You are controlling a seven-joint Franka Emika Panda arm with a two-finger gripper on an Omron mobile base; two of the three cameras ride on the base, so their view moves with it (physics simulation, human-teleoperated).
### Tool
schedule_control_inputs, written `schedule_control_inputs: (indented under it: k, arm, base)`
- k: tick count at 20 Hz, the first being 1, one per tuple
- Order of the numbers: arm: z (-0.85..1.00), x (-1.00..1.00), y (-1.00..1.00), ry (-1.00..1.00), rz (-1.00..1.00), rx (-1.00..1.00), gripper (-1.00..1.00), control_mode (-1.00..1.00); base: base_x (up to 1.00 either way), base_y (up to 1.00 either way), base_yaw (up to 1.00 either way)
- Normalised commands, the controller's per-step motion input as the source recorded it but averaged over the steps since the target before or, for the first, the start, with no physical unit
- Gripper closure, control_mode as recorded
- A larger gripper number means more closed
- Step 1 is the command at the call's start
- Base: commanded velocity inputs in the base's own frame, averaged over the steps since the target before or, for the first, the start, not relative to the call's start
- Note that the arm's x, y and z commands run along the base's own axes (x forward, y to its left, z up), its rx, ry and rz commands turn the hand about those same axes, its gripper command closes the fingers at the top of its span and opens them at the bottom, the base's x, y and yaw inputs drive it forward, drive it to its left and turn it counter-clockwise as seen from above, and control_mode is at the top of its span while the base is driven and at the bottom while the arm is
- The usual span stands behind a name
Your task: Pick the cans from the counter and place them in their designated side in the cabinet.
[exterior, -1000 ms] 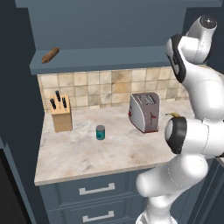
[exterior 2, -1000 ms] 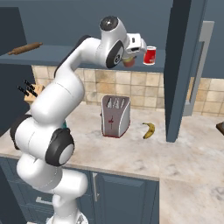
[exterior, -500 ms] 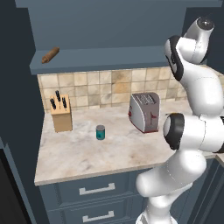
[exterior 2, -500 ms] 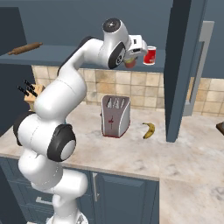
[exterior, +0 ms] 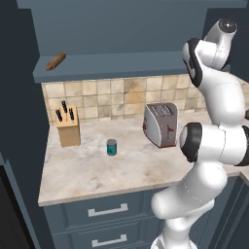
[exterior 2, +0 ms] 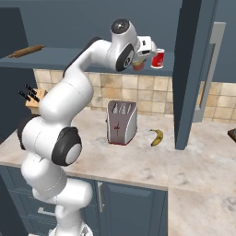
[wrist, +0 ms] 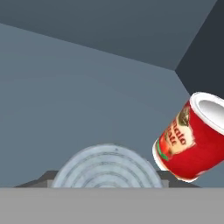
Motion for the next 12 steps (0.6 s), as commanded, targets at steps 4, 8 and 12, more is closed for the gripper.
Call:
schedule_control_inputs:
  k: [4,8,12]
  arm:
    - [0.0,0.13,-0.05,0.0,0.01,0.0,1.0,-1.0]
    - [0.0,0.15,-0.02,0.0,0.01,0.0,1.0,-1.0]
    - [-0.01,0.16,0.0,0.01,0.01,0.0,1.0,-1.0]
  base:
    - [0.0,0.0,0.0]
    - [0.0,0.0,0.0]
    - [0.0,0.0,0.0]
